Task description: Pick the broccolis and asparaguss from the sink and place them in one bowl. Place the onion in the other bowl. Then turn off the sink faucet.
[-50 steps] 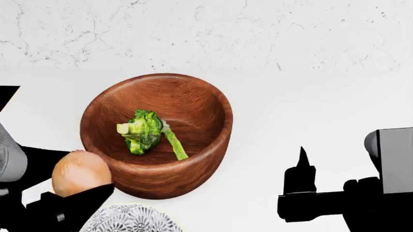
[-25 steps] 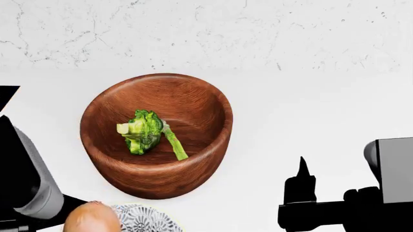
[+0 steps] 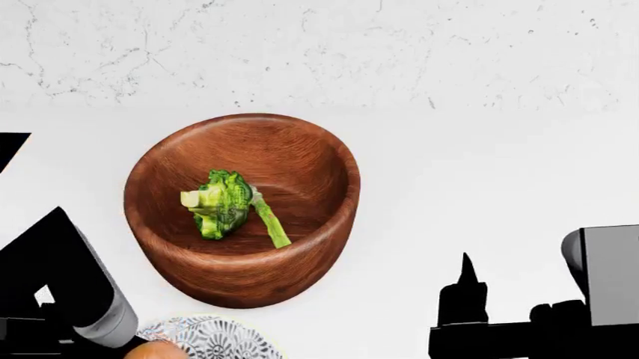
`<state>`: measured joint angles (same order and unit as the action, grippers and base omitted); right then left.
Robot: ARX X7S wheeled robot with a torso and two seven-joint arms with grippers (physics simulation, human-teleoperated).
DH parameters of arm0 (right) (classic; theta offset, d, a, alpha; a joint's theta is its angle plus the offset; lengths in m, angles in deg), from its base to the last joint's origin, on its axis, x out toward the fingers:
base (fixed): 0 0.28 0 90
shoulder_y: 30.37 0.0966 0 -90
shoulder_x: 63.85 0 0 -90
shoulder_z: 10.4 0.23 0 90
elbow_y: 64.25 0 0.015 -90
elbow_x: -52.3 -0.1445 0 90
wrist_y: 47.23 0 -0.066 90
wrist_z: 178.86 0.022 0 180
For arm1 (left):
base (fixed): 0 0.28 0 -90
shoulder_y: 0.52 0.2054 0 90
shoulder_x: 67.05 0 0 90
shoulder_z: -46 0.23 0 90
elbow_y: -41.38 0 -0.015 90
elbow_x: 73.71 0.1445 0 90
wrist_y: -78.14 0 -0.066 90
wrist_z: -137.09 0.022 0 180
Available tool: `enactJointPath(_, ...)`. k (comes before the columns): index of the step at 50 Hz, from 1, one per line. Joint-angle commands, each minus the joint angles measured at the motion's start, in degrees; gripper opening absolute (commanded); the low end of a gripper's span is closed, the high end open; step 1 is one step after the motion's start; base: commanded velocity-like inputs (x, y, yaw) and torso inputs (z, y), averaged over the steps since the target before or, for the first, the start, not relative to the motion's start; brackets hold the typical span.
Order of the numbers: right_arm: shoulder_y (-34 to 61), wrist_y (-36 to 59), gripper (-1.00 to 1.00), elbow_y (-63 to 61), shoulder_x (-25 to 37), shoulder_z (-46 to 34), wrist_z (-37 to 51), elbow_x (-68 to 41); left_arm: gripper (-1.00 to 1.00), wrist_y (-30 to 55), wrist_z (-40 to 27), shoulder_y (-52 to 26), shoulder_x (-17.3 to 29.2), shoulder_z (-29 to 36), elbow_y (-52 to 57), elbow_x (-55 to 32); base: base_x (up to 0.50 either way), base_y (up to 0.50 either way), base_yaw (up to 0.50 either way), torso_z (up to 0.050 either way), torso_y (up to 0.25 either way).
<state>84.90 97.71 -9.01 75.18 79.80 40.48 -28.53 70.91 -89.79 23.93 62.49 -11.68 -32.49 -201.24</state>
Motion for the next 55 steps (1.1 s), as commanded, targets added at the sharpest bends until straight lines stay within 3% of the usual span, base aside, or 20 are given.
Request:
enactJointPath(1,-0.8,-0.6,1.0,0.0,0.0,0.5,0.1,-0.7,-1.0,-1.1,0.4,0.5,-1.0,1.2,-0.4,1.0,0.0,0.0,0.0,0.0,0.0)
enactJointPath(9,0.3,-0.1,1.0,0.3,-0.2,-0.2,0.3,-1.1,-1.0,-2.2,0.1,0.1,-0.6,1.5,-0.4,0.9,0.0,0.0,0.0,0.0,0.0)
enactJointPath(10,0.2,-0.2,1.0,0.3,-0.3,-0.3,0.2,-1.0,1.0,-2.1,0.4,-0.1,-0.5,1.4,-0.7,0.9,0.0,0.0,0.0,0.0,0.0)
enactJointPath(27,-0.7,-2.3,1.0,1.5,-1.8,0.4,-1.5,-0.8,1.0,-7.8,-3.9,-7.4,1.7,4.0,5.2,-9.3,0.0,0.0,0.0,0.0,0.001)
enactJointPath(35,1.0,-2.1,1.0,1.2,-1.6,0.3,-0.8,-1.4,1.0,-11.1,-4.1,-8.5,4.6,-1.4,5.0,-7.4,0.0,0.0,0.0,0.0,0.0)
enactJointPath(36,2.6,-1.2,1.0,0.6,-1.0,-0.1,0.7,-1.6,1.0,-16.2,1.4,0.1,8.7,-10.0,5.8,1.2,0.0,0.0,0.0,0.0,0.0)
enactJointPath(38,2.8,-0.9,1.0,0.0,-0.4,0.2,1.7,-2.5,1.0,-16.5,3.2,4.1,9.5,-16.9,9.1,16.0,0.0,0.0,0.0,0.0,0.0)
enactJointPath(44,1.6,-1.2,1.0,-0.6,0.7,1.5,2.3,-3.2,1.0,-20.1,3.3,7.5,12.1,-21.0,7.8,15.5,0.0,0.0,0.0,0.0,0.0)
enactJointPath(50,0.6,-1.7,1.0,-0.8,0.5,1.4,2.0,-2.0,1.0,-22.8,4.0,12.6,12.2,-23.2,9.7,30.1,0.0,0.0,0.0,0.0,0.0)
enactJointPath(55,1.2,-1.6,1.0,-1.5,0.9,1.8,3.1,-2.6,1.0,-25.6,1.9,16.6,11.9,-24.1,9.9,35.9,0.0,0.0,0.0,0.0,0.0)
